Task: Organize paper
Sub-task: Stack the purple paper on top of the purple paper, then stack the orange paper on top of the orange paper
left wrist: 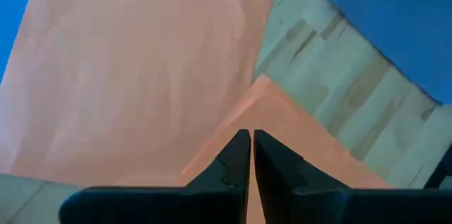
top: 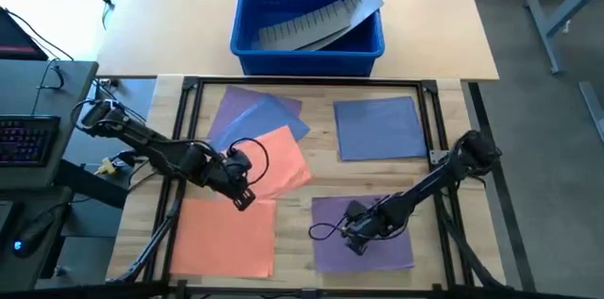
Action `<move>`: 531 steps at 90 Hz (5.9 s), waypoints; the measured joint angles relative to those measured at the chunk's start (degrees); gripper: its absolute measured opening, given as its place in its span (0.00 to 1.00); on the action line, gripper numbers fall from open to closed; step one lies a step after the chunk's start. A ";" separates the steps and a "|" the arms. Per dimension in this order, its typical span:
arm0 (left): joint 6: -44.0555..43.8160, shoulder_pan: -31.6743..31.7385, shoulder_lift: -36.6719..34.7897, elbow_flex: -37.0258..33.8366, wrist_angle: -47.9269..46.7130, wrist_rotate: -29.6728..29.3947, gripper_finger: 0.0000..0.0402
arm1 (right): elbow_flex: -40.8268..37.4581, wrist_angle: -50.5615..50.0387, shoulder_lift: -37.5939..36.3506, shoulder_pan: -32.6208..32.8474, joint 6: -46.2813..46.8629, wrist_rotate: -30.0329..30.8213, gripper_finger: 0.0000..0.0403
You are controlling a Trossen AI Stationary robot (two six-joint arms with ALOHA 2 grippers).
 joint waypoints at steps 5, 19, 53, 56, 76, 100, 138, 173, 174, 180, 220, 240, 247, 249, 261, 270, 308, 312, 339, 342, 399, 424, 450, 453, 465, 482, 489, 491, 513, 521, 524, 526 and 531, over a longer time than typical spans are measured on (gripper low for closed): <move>-0.85 0.00 0.00 0.00 -0.02 0.00 0.00 | -0.26 -1.70 -1.64 -0.61 -0.03 0.47 0.00; -3.88 0.00 0.00 0.59 -0.02 0.23 0.00 | -0.40 -5.70 -9.69 -3.28 -0.51 2.31 0.00; -15.93 1.47 0.15 -7.60 -1.04 2.99 0.00 | -0.24 7.05 -19.64 -21.64 -15.96 -6.36 0.11; -15.93 2.01 0.18 -9.25 -0.61 4.04 0.00 | -0.20 9.78 -18.70 -24.19 -17.07 -8.29 0.15; -3.68 6.50 0.22 -19.74 12.21 7.45 0.00 | 1.31 21.13 -6.88 -38.00 -18.74 -19.35 0.44; 10.85 10.05 0.20 -25.88 16.96 7.24 0.00 | 10.39 21.31 7.63 -46.03 -18.02 -23.06 0.60; 13.77 11.61 -0.13 -33.62 28.67 7.82 0.00 | 25.27 21.02 20.98 -43.21 -14.43 -33.31 0.60; 12.35 11.63 0.12 -34.07 33.20 6.67 0.00 | 29.48 15.94 21.17 -41.25 -20.22 -35.41 0.60; 12.22 11.63 0.13 -34.07 33.29 6.65 0.00 | 29.49 16.60 21.16 -41.12 -20.75 -36.18 0.60; 11.40 11.63 0.13 -34.10 33.29 6.52 0.00 | 29.57 18.53 21.13 -40.63 -21.96 -38.30 0.60; 11.33 11.63 0.15 -34.12 33.21 6.56 0.00 | 29.63 12.87 20.63 -41.27 -19.32 -34.83 0.60; 13.37 11.61 0.15 -34.14 33.20 6.48 0.00 | 29.56 10.23 20.35 -42.04 -23.75 -31.87 0.60; 13.75 11.61 0.15 -34.14 33.20 6.43 0.00 | 29.56 11.85 20.22 -42.03 -25.80 -34.05 0.60; 13.77 11.61 0.15 -34.14 33.20 6.43 0.00 | 29.56 11.87 20.22 -42.06 -26.26 -34.38 0.60; 13.79 11.58 0.16 -34.14 33.20 6.34 0.00 | 29.59 4.61 20.19 -43.75 -26.85 -30.76 0.60; 13.90 11.58 0.17 -34.14 33.20 6.30 0.00 | 29.54 2.83 20.09 -44.85 -29.32 -29.95 0.60; 12.92 11.60 0.17 -34.14 33.18 6.48 0.00 | 17.83 21.58 18.36 -47.48 -27.89 -38.59 0.60; 12.81 11.61 0.17 -34.14 33.20 6.53 0.00 | 17.18 22.22 17.66 -47.41 -27.15 -37.17 0.60; 11.77 11.61 0.22 -34.15 33.28 6.88 0.00 | 13.12 38.03 15.98 -47.88 -16.49 -36.26 0.60; 11.65 11.61 0.22 -34.16 33.29 6.95 0.00 | 13.05 36.53 16.06 -47.85 -15.28 -34.31 0.60; 8.36 11.63 0.22 -34.18 34.25 6.06 0.00 | 12.99 41.70 16.46 -42.60 -13.12 -27.76 0.51; 7.17 13.09 0.11 -25.66 23.19 1.87 0.00 | 12.99 41.85 16.19 -40.77 -9.11 -23.23 0.03; 10.29 12.07 0.02 5.10 -14.63 -8.36 0.00 | 12.99 34.14 4.01 -40.43 -4.98 -18.60 0.00; 10.86 11.39 -0.02 8.49 -17.47 -9.42 0.00 | 13.01 32.23 1.99 -39.49 -4.02 -16.94 0.00; 14.18 7.94 -0.30 18.63 -25.11 -11.36 0.00 | 13.01 28.06 -5.15 -33.53 3.30 -8.03 0.00; 17.80 0.96 -2.61 22.66 -25.85 -11.54 0.00 | 13.06 31.82 -6.77 -19.58 22.37 9.93 0.00; 17.91 -2.10 -3.68 22.40 -25.99 -11.73 0.00 | 13.08 32.52 -4.83 -13.62 30.48 17.21 0.00; 17.90 -2.97 -3.82 22.38 -26.13 -11.78 0.00 | 13.08 32.46 -4.06 -12.01 32.83 18.92 0.00; 18.91 -9.99 -3.51 22.36 -26.08 -13.04 0.00 | 16.49 33.65 6.83 -0.93 54.13 31.72 0.00; 18.29 -11.34 -3.42 22.36 -26.05 -13.96 0.00 | 20.78 33.24 11.34 -0.55 55.64 31.80 0.00; 17.61 -11.69 -3.44 22.36 -26.09 -14.11 0.00 | 22.60 33.17 12.90 -0.71 55.62 31.72 0.00; 17.18 -11.93 -3.47 22.36 -26.11 -14.14 0.00 | 23.96 33.13 14.00 -0.94 55.29 31.37 0.00; 16.49 -12.54 -3.48 22.36 -26.10 -14.32 0.00 | 27.61 33.21 16.53 -1.67 53.05 28.44 0.00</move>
